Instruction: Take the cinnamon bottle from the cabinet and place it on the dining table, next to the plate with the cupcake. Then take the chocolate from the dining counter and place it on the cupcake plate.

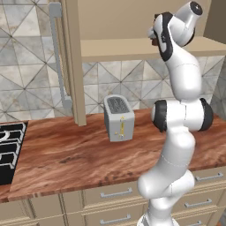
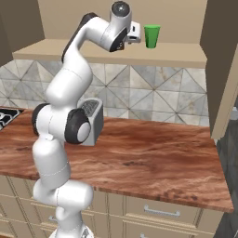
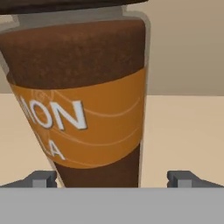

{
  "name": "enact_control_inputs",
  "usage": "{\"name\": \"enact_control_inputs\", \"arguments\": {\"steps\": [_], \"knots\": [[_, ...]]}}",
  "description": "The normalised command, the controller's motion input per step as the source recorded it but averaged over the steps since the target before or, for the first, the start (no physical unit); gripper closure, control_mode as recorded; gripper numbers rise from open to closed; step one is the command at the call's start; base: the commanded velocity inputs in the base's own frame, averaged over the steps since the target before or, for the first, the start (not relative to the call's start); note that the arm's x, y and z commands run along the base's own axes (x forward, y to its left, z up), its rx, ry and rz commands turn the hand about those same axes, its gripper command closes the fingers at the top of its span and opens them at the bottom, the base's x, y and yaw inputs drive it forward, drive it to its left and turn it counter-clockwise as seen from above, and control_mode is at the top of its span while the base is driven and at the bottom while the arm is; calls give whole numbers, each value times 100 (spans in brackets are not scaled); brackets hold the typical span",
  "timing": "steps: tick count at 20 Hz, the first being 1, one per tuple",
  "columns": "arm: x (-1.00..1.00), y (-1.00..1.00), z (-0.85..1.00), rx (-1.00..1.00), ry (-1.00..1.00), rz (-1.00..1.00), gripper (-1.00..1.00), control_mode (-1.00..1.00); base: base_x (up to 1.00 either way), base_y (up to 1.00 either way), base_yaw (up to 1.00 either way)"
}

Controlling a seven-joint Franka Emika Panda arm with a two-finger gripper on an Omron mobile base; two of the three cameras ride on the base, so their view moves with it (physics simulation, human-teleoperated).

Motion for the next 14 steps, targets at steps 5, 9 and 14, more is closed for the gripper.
{"name": "enact_control_inputs", "arguments": {"steps": [5, 9, 14], "knots": [[13, 0, -9, 1, -5, 0, -100, -100, 0, 0, 0], [2, 5, -13, 7, -4, 0, 100, -100, 0, 0, 0], [-6, 10, -7, 13, -9, 0, 100, -100, 0, 0, 0]]}}
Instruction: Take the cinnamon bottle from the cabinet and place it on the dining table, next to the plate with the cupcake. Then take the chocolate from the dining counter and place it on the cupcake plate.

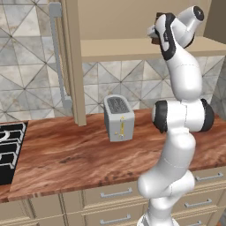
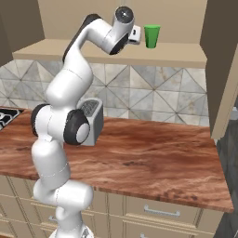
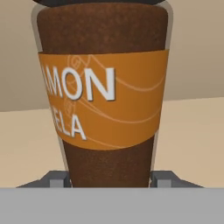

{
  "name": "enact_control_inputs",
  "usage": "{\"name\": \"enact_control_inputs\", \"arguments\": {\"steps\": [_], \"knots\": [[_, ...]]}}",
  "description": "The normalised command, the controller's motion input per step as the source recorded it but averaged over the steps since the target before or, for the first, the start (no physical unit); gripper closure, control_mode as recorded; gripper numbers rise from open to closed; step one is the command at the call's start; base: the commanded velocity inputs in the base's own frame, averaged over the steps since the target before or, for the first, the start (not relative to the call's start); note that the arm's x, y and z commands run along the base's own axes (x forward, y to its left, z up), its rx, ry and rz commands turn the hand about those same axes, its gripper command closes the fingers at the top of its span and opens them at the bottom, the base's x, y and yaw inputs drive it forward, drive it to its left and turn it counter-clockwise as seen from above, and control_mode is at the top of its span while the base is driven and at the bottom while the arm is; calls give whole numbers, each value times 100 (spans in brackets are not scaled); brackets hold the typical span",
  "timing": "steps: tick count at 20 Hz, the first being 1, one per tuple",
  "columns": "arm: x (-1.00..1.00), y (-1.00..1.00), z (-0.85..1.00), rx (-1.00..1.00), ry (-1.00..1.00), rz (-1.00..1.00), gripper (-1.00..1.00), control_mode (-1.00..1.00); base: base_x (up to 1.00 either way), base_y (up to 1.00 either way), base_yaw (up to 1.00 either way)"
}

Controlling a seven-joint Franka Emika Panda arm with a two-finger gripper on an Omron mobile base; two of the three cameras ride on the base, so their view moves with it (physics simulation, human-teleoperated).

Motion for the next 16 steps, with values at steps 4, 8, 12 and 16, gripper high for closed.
{"name": "enact_control_inputs", "arguments": {"steps": [4, 8, 12, 16], "knots": [[-43, 20, 2, 5, -6, 1, 100, -100, 0, 0, 0], [-67, 19, 0, 4, 0, -2, 100, -100, 0, 0, 0], [-63, 19, 6, 1, 0, 0, 100, -100, 0, 0, 0], [-73, 34, 0, 0, 0, 3, 100, -100, 0, 0, 0]]}}
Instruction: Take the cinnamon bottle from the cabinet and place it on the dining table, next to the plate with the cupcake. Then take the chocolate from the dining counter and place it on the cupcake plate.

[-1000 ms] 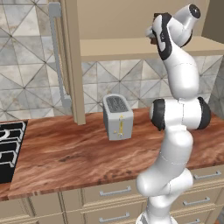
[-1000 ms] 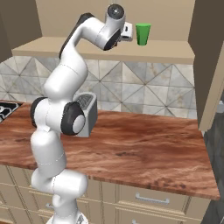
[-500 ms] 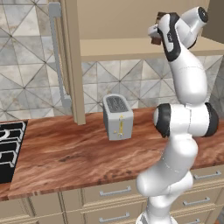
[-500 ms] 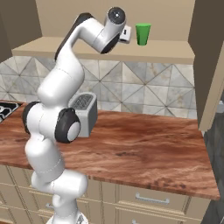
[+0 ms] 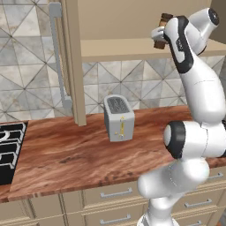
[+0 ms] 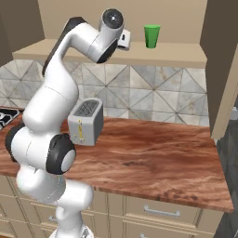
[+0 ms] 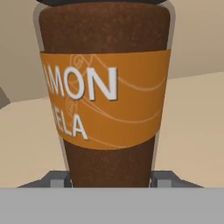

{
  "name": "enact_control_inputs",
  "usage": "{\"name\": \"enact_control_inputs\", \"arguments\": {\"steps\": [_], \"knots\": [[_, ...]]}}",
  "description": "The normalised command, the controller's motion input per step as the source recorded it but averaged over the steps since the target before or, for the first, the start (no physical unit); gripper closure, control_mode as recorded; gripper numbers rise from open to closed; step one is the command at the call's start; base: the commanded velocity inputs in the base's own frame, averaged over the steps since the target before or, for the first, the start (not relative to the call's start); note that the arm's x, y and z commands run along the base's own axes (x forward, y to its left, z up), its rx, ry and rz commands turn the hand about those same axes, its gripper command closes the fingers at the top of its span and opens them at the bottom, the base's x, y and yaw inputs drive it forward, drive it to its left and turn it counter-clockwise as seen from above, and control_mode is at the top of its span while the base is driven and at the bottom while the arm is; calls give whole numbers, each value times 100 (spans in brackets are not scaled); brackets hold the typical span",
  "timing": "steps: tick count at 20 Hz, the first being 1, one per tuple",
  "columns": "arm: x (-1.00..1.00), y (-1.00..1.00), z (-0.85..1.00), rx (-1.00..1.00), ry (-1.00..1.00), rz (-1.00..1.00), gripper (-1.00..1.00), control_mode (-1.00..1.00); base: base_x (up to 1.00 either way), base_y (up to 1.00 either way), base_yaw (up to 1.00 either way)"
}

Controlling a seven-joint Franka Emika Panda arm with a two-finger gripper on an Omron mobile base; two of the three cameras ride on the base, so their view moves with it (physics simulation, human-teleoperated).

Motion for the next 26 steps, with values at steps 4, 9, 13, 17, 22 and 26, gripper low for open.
{"name": "enact_control_inputs", "arguments": {"steps": [4, 9, 13, 17, 22, 26], "knots": [[-81, 47, -12, -2, -5, 1, 100, -100, 0, 0, 0], [-74, 48, -21, 0, 0, 0, 100, -100, 0, 0, 0], [-81, 45, -29, 0, -2, 3, 100, -100, 0, 0, 0], [-84, 32, -20, -2, -4, 3, 100, -100, 0, 0, 0], [-67, 18, -26, -7, -1, 1, 100, -100, 0, 0, 0], [-60, 8, -18, -4, 0, 0, 100, -100, 0, 0, 0]]}}
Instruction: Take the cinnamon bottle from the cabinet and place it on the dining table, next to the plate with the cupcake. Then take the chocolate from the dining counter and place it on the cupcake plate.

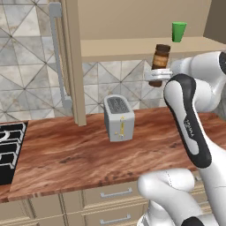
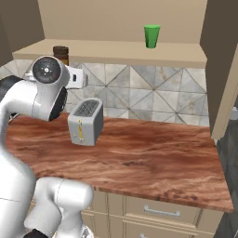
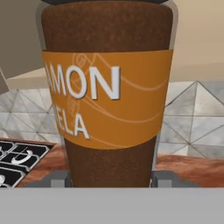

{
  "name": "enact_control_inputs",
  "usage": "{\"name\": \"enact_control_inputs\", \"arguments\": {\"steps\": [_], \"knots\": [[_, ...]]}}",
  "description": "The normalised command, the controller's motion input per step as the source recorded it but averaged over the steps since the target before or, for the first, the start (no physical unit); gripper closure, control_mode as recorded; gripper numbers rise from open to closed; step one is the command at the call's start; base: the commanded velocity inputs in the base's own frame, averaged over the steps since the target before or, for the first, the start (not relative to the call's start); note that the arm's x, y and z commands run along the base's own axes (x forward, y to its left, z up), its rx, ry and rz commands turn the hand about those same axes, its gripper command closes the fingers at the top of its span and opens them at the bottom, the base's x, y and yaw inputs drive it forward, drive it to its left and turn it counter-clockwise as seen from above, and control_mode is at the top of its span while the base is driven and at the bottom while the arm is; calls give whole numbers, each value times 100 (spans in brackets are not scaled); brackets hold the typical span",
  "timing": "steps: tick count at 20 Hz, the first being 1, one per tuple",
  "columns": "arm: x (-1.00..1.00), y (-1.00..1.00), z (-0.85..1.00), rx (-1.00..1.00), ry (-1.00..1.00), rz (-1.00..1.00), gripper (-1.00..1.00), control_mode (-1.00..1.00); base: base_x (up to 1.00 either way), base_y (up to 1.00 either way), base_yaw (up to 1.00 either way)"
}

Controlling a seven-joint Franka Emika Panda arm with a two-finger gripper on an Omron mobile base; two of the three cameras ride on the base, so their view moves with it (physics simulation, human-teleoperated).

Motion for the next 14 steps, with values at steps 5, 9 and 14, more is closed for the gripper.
{"name": "enact_control_inputs", "arguments": {"steps": [5, 9, 14], "knots": [[-64, 3, -14, 0, 0, 0, 100, -100, 0, 0, 0], [-24, 1, -3, -1, 2, 0, 100, -100, 0, 0, 0], [0, 0, 0, 0, 0, 0, 100, 100, -6, 2, 0]]}}
